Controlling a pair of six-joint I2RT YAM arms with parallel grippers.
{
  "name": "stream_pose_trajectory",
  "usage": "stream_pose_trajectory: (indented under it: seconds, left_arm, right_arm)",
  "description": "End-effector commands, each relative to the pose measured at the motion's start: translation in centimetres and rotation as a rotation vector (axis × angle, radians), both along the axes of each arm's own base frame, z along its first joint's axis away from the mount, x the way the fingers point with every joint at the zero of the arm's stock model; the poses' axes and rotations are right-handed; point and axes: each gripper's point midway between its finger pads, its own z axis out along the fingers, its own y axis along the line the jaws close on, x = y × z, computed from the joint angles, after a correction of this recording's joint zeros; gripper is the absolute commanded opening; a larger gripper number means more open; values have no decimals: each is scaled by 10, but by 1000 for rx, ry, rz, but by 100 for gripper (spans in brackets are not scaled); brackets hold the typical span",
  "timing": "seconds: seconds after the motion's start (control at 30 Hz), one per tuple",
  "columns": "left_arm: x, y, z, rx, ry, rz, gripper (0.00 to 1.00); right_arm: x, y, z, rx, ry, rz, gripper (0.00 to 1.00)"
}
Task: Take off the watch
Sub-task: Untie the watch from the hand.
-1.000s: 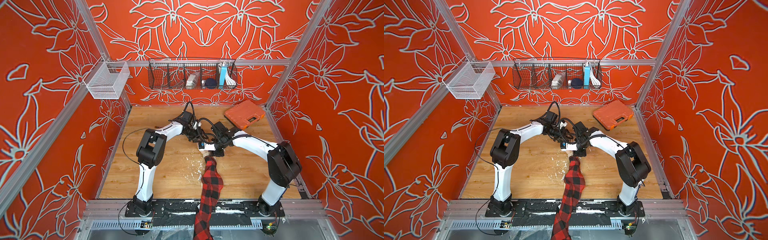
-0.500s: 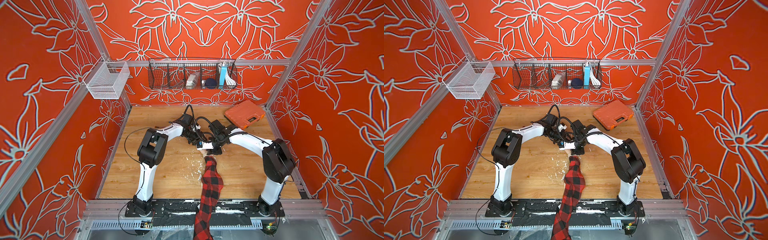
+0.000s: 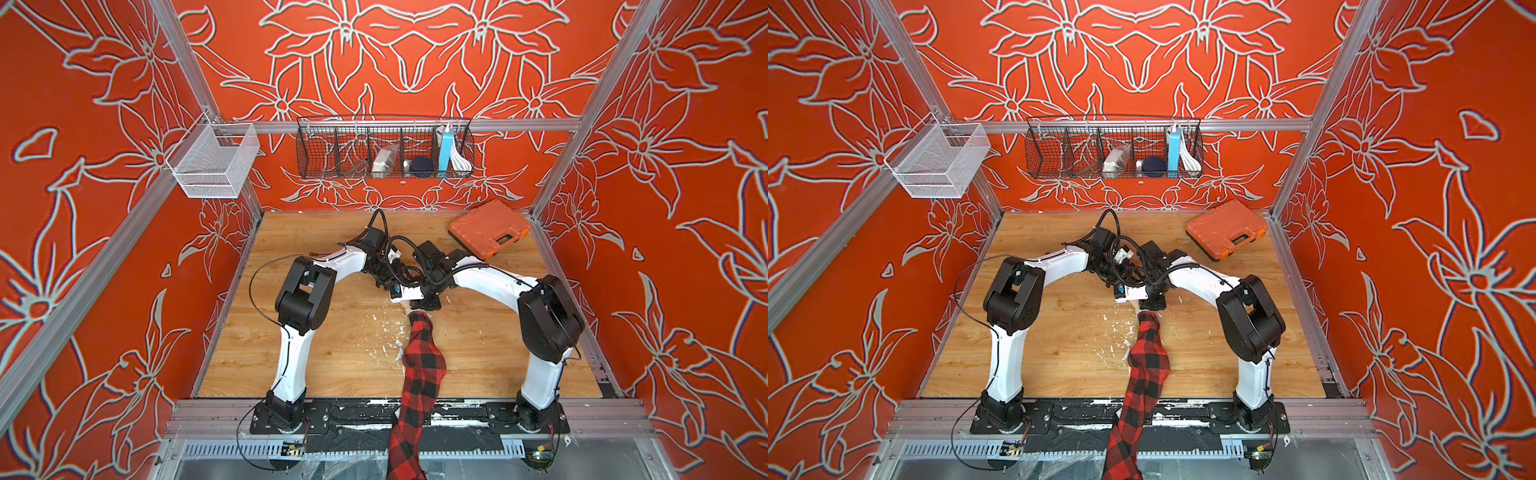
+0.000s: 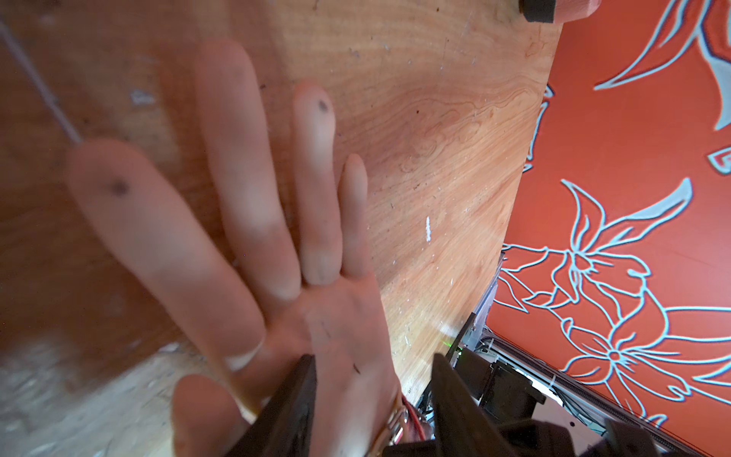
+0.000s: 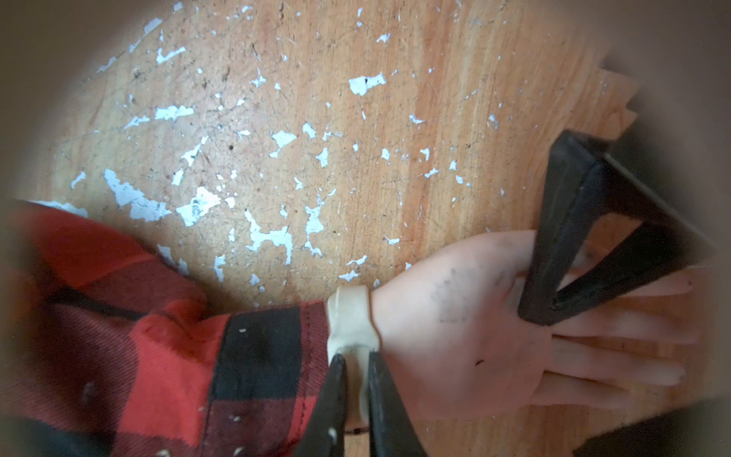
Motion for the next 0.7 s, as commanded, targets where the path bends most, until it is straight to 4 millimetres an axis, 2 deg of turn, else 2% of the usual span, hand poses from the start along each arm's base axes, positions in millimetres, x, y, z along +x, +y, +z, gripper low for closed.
stream_pose_trajectory:
  seconds: [0.0,0.1,0.3,0.67]
  left_arm:
    - [1,2,-6,17,5,-9,48]
    - [1,4,-6,29,-5,-9,48]
    - [1,6,-15,45,9,-9,48]
    - [0,13,-33,81,43,-4,48]
  right_arm:
    - [-1,-1,-5,-22,5,17,8]
    - [0,-2,-5,-20,-7,12,0]
    - [0,0,0,21,-30,-28,0]
    - [16,5,37,286,-77,-241,0]
